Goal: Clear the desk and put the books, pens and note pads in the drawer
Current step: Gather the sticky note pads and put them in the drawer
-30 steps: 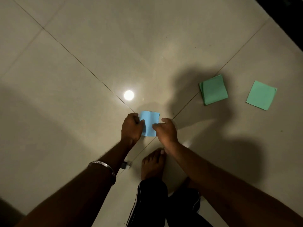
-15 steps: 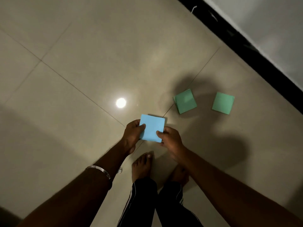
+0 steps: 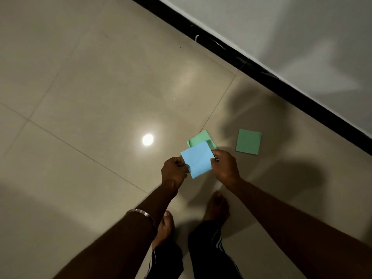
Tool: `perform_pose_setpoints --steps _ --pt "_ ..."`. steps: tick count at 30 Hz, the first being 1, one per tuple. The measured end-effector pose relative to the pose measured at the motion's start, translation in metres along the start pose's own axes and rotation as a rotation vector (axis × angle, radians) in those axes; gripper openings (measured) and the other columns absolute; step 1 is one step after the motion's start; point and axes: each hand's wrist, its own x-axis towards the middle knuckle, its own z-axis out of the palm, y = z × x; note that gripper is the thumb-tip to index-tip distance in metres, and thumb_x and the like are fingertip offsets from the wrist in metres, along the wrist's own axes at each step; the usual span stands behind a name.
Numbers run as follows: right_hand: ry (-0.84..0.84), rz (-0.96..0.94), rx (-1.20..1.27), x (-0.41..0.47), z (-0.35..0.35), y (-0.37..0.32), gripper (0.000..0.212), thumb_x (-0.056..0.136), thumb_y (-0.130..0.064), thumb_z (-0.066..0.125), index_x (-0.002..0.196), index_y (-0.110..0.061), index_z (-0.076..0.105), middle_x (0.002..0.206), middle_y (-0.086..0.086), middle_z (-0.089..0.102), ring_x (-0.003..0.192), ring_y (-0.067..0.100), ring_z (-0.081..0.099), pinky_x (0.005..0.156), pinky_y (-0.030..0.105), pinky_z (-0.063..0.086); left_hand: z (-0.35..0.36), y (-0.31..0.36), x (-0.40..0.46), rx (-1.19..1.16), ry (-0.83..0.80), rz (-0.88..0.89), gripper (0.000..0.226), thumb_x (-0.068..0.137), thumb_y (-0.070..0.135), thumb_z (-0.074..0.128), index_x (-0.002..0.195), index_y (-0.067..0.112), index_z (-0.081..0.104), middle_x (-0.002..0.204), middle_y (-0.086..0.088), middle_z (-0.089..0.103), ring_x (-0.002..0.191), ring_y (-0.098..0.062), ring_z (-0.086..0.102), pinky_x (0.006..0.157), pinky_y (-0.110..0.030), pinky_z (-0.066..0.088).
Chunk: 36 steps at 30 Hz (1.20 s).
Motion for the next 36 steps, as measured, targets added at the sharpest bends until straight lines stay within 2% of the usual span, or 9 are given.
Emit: perform_pose_setpoints --steps 5,9,12,15,18,22,27,31,36 --pt "-0.059 -0.003 0.023 0.035 -0.001 0.018 0.028 0.084 -0.003 0.046 0.104 -0.004 0.066 0.097 0.012 0.067 0.088 0.026 0.061 0.068 0.027 0.042 0.035 0.002 0.031 0.091 0.002 0.013 0.033 0.078 0.002 0.058 0.107 0.011 0.068 0.097 -0.007 0.072 0.089 -0.027 0.068 0.082 -0.043 0.058" --pt "-0.124 0.003 0.073 0.061 0.008 0.027 0.041 0.077 -0.018 0.042 0.11 -0.006 0.062 0.103 0.014 0.064 0.095 0.028 0.06 0.073 0.024 0.037 0.052 0.003 0.057 0.179 0.01 0.068 0.033 0.078 0.001 0.054 0.107 0.01 0.068 0.098 -0.006 0.071 0.084 -0.024 0.063 0.067 -0.028 0.049" --pt "-0.151 -0.004 0.002 0.08 0.018 0.034 0.023 0.078 -0.016 0.05 0.097 -0.003 0.055 0.108 0.017 0.058 0.106 0.03 0.052 0.08 0.03 0.038 0.055 0.005 0.072 0.212 0.047 0.129 0.027 0.08 0.0 0.056 0.103 0.011 0.065 0.096 -0.002 0.066 0.085 -0.017 0.059 0.061 -0.02 0.044" --pt "-0.076 -0.013 -0.02 0.092 0.024 0.036 0.011 0.078 -0.009 0.056 0.085 -0.007 0.048 0.1 0.014 0.053 0.098 0.028 0.048 0.076 0.033 0.037 0.054 -0.002 0.086 0.256 0.139 0.129 0.008 0.08 0.005 0.057 0.086 0.008 0.062 0.084 -0.004 0.063 0.077 -0.018 0.055 0.053 -0.021 0.04" --pt "-0.08 0.034 0.096 0.096 0.025 0.036 0.027 0.084 -0.008 0.059 0.111 -0.009 0.056 0.108 0.008 0.055 0.101 0.024 0.051 0.083 0.028 0.039 0.056 -0.008 0.09 0.268 0.15 0.116 0.011 0.083 0.01 0.058 0.092 0.011 0.064 0.088 0.0 0.064 0.083 -0.017 0.057 0.061 -0.022 0.043" --pt "-0.092 0.092 0.116 0.098 0.032 0.038 0.021 0.083 -0.018 0.067 0.1 -0.01 0.057 0.093 0.0 0.053 0.087 0.019 0.052 0.074 0.028 0.039 0.057 -0.008 0.097 0.133 0.141 0.031 0.038 0.081 0.013 0.067 0.119 0.012 0.062 0.111 -0.003 0.067 0.1 -0.019 0.063 0.081 -0.029 0.054" --pt "-0.069 0.175 0.23 0.098 0.029 0.052 0.026 0.084 -0.02 0.07 0.105 -0.006 0.064 0.103 0.009 0.066 0.094 0.025 0.061 0.077 0.031 0.046 0.069 0.0 0.097 0.163 0.116 0.052 0.036 0.081 0.011 0.07 0.116 0.005 0.062 0.109 -0.008 0.066 0.097 -0.024 0.062 0.082 -0.034 0.054" --pt "0.026 0.224 0.34 0.096 0.009 0.07 0.019 0.085 -0.018 0.068 0.096 -0.003 0.063 0.09 0.009 0.063 0.091 0.031 0.062 0.079 0.038 0.048 0.094 0.01 0.09 0.167 0.06 0.091 0.034 0.081 0.011 0.069 0.114 0.005 0.063 0.107 -0.01 0.068 0.098 -0.026 0.064 0.085 -0.038 0.054" --pt "0.219 0.284 0.338 0.096 -0.027 0.094 0.015 0.087 -0.016 0.065 0.098 -0.006 0.063 0.096 0.009 0.066 0.093 0.026 0.061 0.079 0.031 0.045 0.143 0.028 0.081 0.18 -0.026 0.16 0.036 0.083 0.013 0.068 0.117 0.009 0.059 0.107 -0.007 0.066 0.097 -0.023 0.064 0.081 -0.035 0.055"
